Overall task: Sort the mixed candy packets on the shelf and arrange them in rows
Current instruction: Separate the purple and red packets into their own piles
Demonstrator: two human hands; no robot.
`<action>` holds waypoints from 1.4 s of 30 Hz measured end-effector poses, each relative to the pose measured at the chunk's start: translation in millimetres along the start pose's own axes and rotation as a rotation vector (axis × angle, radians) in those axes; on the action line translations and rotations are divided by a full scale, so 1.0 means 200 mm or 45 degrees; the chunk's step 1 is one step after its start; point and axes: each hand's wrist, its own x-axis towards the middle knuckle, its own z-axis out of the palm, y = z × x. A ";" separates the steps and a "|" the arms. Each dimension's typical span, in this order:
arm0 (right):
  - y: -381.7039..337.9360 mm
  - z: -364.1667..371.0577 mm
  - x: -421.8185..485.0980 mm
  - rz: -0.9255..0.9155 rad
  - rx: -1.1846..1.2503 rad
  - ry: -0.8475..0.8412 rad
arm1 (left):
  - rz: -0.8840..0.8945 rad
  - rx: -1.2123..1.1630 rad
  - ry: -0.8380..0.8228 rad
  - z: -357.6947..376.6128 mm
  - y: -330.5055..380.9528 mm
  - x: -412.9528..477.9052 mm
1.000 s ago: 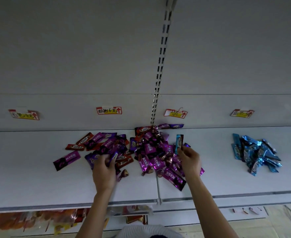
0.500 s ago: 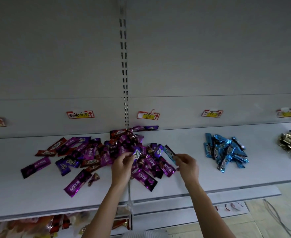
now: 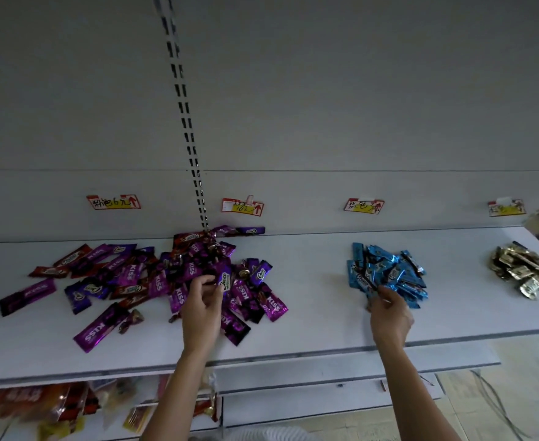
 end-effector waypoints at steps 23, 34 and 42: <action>-0.46 0.78 -0.45 -0.387 -0.573 -0.650 | -0.480 -0.023 0.437 -0.68 -0.28 0.15; -0.55 0.89 -0.49 -0.349 -0.501 -0.676 | -0.440 0.294 0.402 -0.90 -0.39 0.30; -0.62 0.95 -0.67 -0.778 -0.098 -0.467 | -0.193 0.760 0.330 -0.93 -0.54 0.44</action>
